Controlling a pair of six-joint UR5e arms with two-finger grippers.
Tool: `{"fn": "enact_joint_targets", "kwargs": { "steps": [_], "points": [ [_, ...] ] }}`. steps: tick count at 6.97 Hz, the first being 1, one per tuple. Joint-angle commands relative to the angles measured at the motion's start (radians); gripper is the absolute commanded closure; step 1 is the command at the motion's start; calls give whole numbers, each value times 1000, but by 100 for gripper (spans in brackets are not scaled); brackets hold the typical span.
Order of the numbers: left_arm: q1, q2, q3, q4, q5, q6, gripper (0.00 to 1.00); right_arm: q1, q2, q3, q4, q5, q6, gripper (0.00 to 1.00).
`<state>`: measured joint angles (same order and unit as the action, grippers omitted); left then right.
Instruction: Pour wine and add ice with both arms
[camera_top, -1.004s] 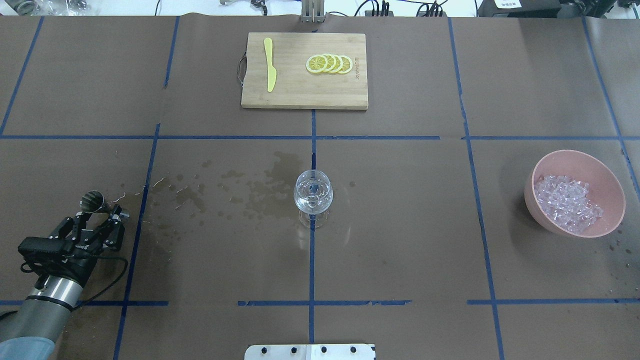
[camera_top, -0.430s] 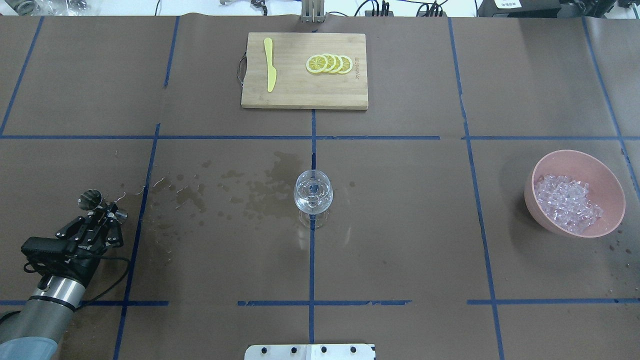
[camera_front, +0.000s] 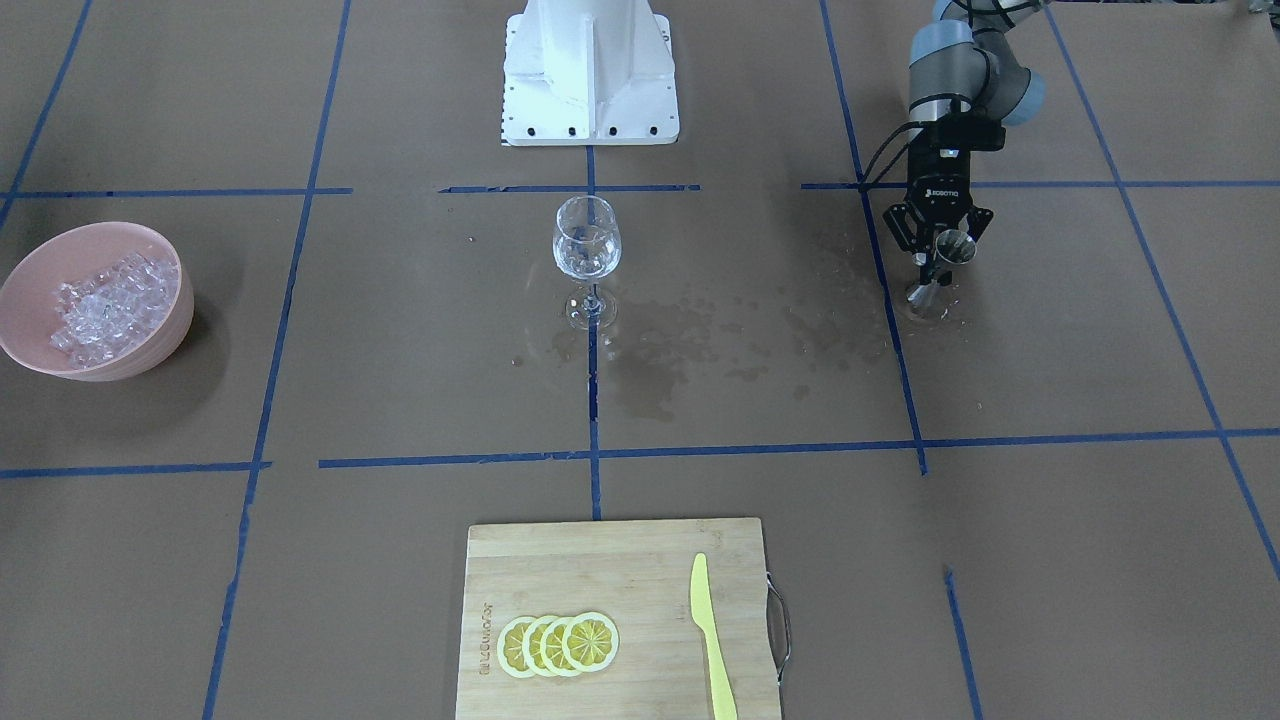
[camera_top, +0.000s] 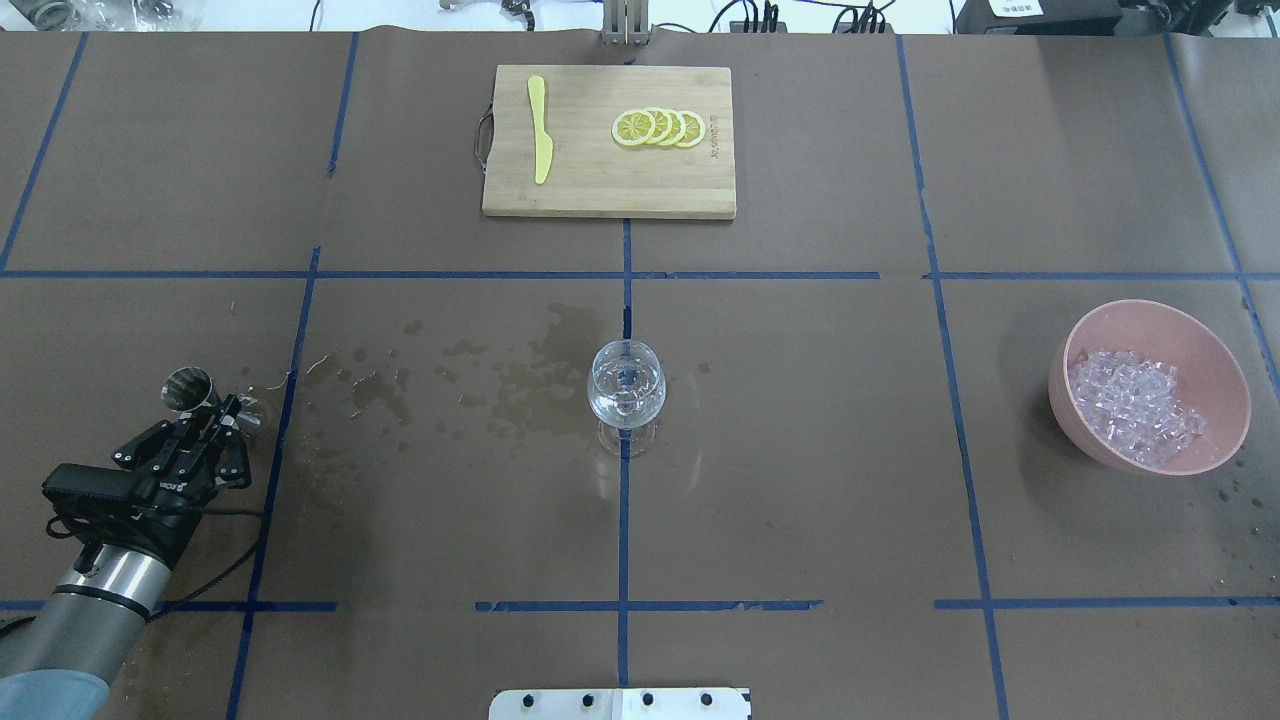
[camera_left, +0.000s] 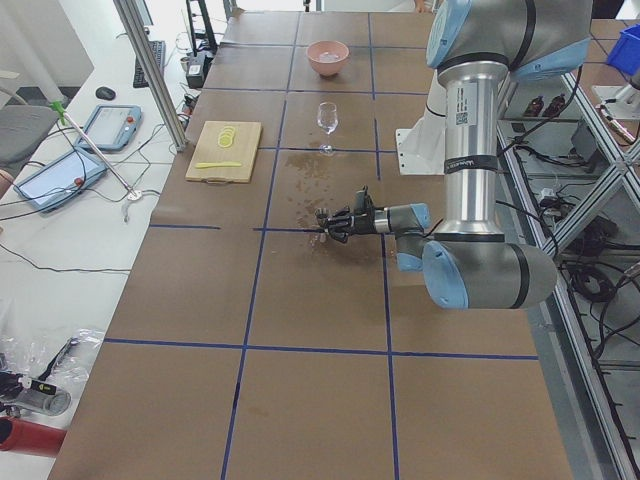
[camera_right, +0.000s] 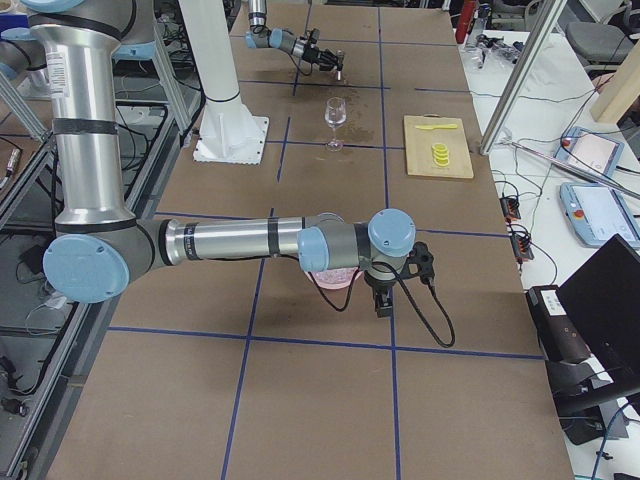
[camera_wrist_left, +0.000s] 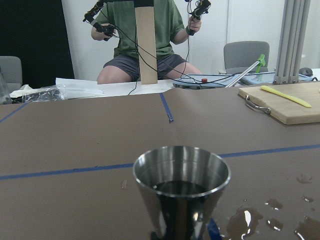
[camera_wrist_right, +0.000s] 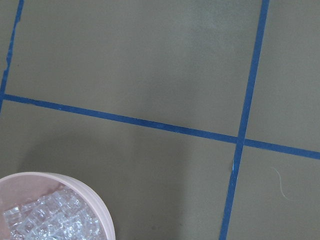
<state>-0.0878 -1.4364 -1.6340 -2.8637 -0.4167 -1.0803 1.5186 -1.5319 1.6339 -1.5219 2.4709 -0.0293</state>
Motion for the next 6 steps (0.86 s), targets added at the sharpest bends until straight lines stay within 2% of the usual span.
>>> {"fn": "enact_joint_targets", "kwargs": {
  "steps": [1, 3, 6],
  "points": [
    [-16, -7, -15, -134, -4, 92, 100, 0, 6, 23, 0, -1, -1, 0],
    [-23, -112, -15, -132, -5, 155, 100, 0, 4, 55, 0, -1, -1, 0],
    [-75, -281, -58, -128, -43, 400, 100, 0, 1, 64, 0, 0, 0, 0]
  ]
}}
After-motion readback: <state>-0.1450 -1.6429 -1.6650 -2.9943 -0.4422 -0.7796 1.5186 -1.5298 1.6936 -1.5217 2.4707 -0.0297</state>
